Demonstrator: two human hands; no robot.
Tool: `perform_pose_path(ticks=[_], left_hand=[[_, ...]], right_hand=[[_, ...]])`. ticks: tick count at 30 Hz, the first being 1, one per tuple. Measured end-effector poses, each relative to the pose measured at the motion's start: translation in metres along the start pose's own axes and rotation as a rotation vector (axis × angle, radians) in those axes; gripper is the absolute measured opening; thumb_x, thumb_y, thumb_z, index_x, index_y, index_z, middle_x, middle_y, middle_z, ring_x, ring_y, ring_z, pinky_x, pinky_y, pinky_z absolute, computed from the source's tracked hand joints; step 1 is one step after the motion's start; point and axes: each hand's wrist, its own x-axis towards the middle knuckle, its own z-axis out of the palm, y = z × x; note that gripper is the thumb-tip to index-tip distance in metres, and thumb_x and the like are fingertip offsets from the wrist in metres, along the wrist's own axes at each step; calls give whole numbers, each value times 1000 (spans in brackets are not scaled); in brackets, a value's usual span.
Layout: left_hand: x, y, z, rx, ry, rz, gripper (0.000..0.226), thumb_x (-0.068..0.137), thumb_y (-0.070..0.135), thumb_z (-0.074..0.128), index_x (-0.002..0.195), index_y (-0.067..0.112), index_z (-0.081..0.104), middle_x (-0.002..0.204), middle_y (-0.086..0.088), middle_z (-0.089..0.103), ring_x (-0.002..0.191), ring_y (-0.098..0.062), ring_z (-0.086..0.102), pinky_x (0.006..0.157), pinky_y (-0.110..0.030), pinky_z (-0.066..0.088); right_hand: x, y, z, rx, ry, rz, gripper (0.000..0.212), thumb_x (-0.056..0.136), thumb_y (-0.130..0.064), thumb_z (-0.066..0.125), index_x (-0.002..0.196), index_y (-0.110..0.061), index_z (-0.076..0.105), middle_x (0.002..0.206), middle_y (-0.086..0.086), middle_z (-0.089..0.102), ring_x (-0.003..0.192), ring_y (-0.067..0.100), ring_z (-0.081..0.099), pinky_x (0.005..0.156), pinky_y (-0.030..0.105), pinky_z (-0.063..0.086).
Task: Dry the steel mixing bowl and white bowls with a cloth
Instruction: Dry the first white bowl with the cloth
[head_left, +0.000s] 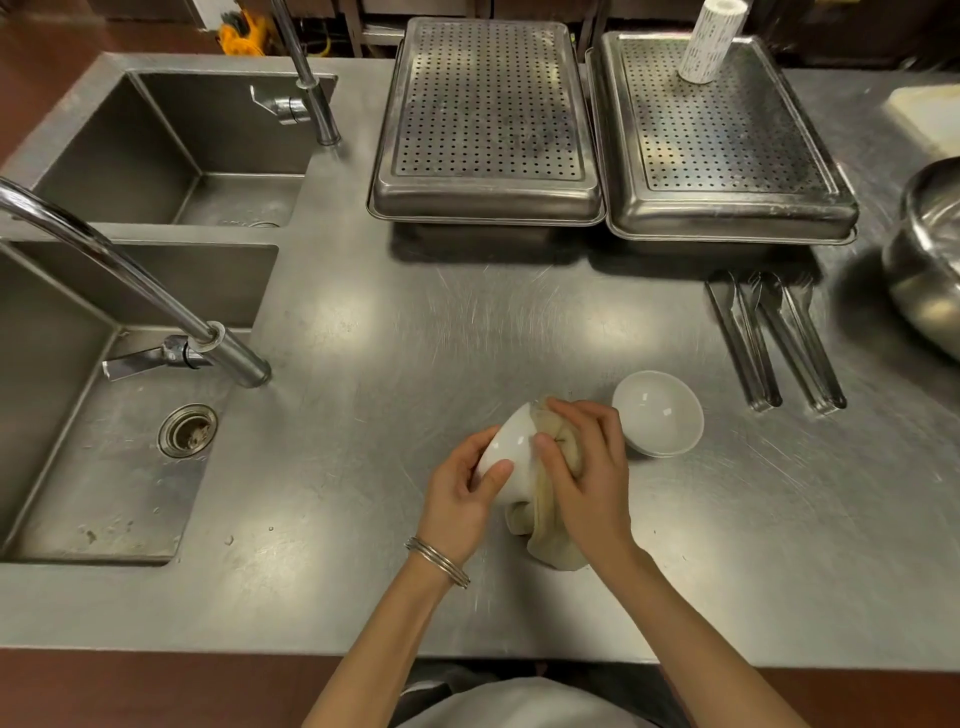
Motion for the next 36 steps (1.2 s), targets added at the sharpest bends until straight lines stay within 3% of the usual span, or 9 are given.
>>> perform_pose_path(ticks=[4, 6, 11, 14, 16, 23, 26, 30, 36], left_hand=[[-1, 2, -1, 4, -7, 4, 26, 85, 3, 61, 102, 22, 60, 98, 4, 67, 85, 1, 63, 73, -14, 49], [-4, 3, 2, -9, 5, 20, 24, 82, 10, 62, 104, 19, 61, 94, 7, 69, 88, -3, 64, 75, -15, 49], [-12, 1, -3, -91, 17, 47, 29, 76, 19, 62, 106, 19, 62, 98, 11, 71, 92, -7, 65, 73, -19, 50], [-19, -4, -12, -191, 35, 42, 41, 70, 32, 67, 108, 19, 61, 104, 8, 70, 98, -9, 64, 76, -20, 50], [-21, -5, -15, -254, 15, 16, 54, 65, 42, 76, 111, 17, 60, 107, 4, 69, 101, -13, 62, 80, -23, 50], [-12, -4, -18, -337, -144, -65, 64, 66, 42, 78, 114, 10, 52, 105, 4, 66, 100, -13, 60, 82, -23, 49], [-7, -1, -22, -327, -149, -79, 59, 67, 36, 77, 115, 11, 53, 109, 3, 66, 104, -15, 59, 84, -26, 48], [-8, -2, -22, -216, -130, -30, 56, 67, 47, 75, 112, 17, 60, 107, 4, 67, 101, -13, 60, 81, -23, 49], [-5, -10, -38, -329, -126, -44, 47, 64, 47, 78, 104, 23, 69, 104, 2, 68, 101, -15, 61, 83, -24, 49]], right_hand=[[-9, 0, 6, -169, -17, -242, 28, 91, -36, 51, 114, -21, 57, 111, -7, 42, 103, 13, 48, 92, 19, 39], [-3, 2, 5, -201, -8, -318, 23, 91, -32, 52, 110, -21, 58, 109, -3, 44, 98, 17, 50, 88, 22, 41], [14, -8, 3, 41, -2, 3, 16, 87, -24, 56, 100, -23, 65, 102, -1, 53, 95, 2, 53, 83, 10, 39], [22, -5, -1, 258, -26, 307, 13, 90, -16, 57, 96, -24, 65, 102, -3, 64, 91, -1, 59, 81, 18, 44], [23, -5, -10, 455, -35, 400, 13, 89, -14, 57, 98, -19, 65, 100, -4, 66, 89, 0, 62, 78, 19, 48], [29, 1, -21, 536, -136, 339, 19, 82, -29, 56, 100, -24, 58, 98, -13, 63, 92, 4, 59, 78, 20, 49], [34, 4, -22, 444, -162, 294, 19, 82, -29, 57, 99, -23, 57, 97, -13, 61, 90, 2, 58, 79, 20, 47], [35, 2, -19, 391, -189, 213, 18, 82, -25, 58, 99, -19, 56, 96, -17, 60, 90, -1, 57, 78, 15, 46], [31, 9, -17, 458, -256, 232, 18, 81, -27, 61, 98, -24, 57, 94, -21, 60, 92, 1, 57, 79, 17, 46]])
